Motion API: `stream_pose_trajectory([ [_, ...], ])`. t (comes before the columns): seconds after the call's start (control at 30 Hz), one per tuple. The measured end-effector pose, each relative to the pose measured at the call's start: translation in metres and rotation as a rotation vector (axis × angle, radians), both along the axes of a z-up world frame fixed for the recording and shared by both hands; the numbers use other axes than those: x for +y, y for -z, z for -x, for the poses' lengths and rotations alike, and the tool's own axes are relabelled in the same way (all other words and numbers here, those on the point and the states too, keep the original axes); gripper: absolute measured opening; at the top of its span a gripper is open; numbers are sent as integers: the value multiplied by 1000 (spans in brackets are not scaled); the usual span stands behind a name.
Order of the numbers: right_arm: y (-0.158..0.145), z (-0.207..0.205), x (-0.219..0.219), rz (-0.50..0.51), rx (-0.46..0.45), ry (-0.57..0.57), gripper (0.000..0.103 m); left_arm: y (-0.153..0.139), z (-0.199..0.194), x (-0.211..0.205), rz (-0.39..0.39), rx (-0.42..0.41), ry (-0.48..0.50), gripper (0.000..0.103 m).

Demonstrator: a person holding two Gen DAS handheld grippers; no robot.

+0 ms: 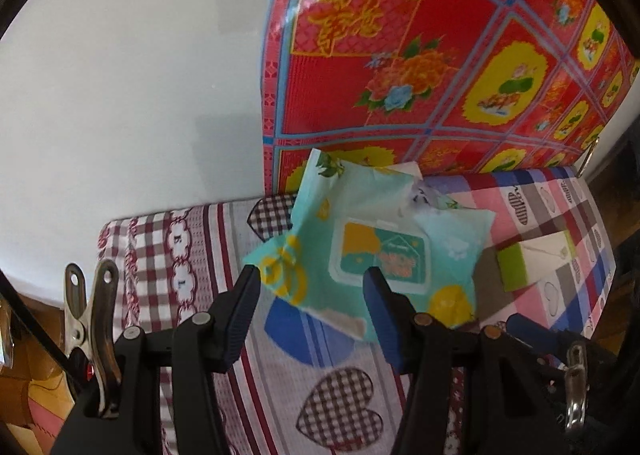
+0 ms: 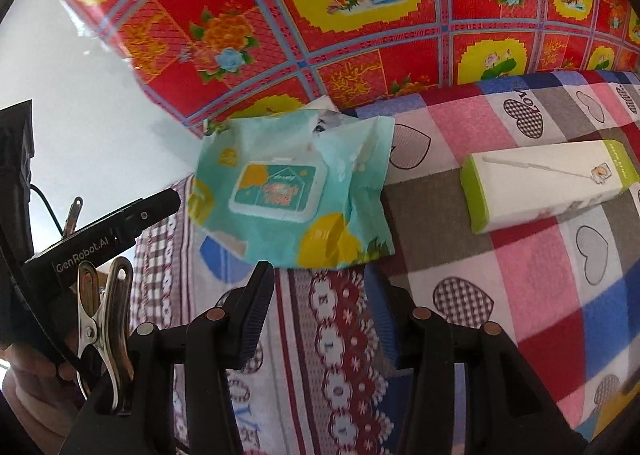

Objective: Collect trash
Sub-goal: 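Lower both grippers onto the teal wet-wipe pack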

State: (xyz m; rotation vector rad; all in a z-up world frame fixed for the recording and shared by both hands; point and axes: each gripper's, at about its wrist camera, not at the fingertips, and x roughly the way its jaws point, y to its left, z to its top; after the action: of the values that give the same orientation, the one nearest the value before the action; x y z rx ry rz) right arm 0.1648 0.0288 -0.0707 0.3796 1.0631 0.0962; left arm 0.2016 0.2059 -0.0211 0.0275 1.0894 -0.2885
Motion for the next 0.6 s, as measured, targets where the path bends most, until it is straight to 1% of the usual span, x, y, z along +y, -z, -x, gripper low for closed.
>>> stream_pose_trajectory([
  [0.2, 21, -17, -4, 25, 48, 33, 48, 18, -19, -4, 5, 18, 31, 56],
  [0.3, 27, -23, -5, 39, 66, 44, 48, 30, -27, -8, 6, 51, 43, 56],
  [0.47, 33, -32, -6, 52, 75, 52, 48, 39, -35, -15, -6, 57, 61, 56],
  [0.6, 38, -42, -3, 56, 80, 50, 48, 50, -42, -18, -9, 71, 52, 56],
])
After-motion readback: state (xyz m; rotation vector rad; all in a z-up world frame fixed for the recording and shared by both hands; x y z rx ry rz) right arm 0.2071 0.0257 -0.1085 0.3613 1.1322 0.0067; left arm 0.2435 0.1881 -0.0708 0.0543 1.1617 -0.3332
